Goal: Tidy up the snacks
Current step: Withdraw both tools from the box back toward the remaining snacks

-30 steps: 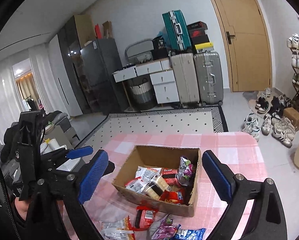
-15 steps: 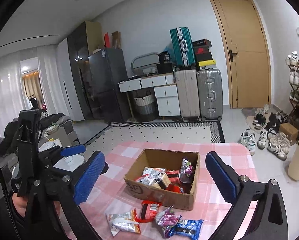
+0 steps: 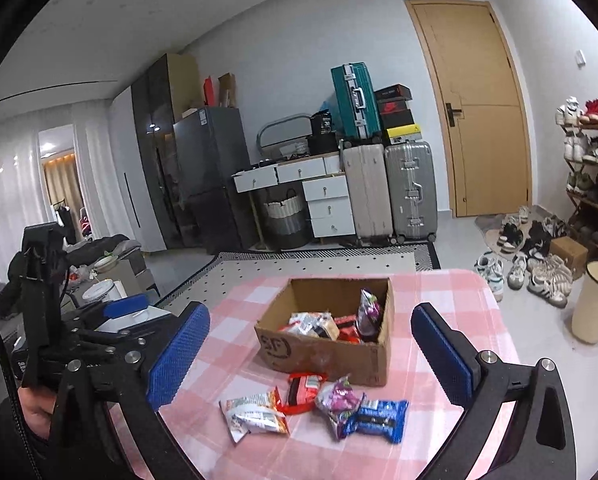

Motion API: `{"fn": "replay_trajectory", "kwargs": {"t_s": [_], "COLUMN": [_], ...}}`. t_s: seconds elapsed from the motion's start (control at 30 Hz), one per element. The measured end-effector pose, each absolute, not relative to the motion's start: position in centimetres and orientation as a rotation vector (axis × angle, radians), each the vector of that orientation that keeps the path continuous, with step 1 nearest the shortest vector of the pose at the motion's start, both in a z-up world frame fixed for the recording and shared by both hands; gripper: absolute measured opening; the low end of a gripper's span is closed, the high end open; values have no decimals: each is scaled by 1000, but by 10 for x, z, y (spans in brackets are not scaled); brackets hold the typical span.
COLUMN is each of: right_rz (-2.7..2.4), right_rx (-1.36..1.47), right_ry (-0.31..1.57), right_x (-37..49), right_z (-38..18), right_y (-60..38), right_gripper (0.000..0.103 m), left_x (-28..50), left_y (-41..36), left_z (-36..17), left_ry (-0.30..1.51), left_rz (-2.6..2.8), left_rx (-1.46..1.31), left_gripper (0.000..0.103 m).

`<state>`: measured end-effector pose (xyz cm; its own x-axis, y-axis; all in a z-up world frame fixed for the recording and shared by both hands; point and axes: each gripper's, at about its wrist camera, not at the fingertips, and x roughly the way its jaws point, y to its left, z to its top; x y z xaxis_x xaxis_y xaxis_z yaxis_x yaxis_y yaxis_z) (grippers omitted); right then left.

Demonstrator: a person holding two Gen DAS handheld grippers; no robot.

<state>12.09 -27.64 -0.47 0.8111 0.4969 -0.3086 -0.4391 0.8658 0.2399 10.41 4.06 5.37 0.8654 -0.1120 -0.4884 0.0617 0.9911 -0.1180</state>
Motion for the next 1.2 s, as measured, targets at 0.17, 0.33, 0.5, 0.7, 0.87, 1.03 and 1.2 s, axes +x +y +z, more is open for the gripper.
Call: {"fn": "replay_trajectory", "kwargs": {"t_s": [0.17,0.33,0.5,0.7,0.87,1.03,1.2], "right_rz": [471,446,420,409,372,379,371], "right_rx": [190,200,227,221,192,181,170], "right_ry": [402,444,515,559,632,686,761], "right_x": [118,119,132,146,165,184,205], "right_z": [-27,-53,-87,-113,-135,-155,-178], "right_y": [-286,-293,-297,-295,-290,-284,-274], "right_gripper": [103,103,103,103,103,103,101], "left_x": [100,103,113,127,137,142,146], "left_y": [51,57,57,57,56,57,59], "left_z": [28,-4,-31,-56,-71,-81,-89], "left_ry": [556,599,630,661,682,694,711], "left_rz": [-82,-80,-84,-90,-94,-93,-92], "left_rx": [-140,-162,-162,-172,-182,-190,-195], "left_gripper": [102,102,102,102,102,102,102]}}
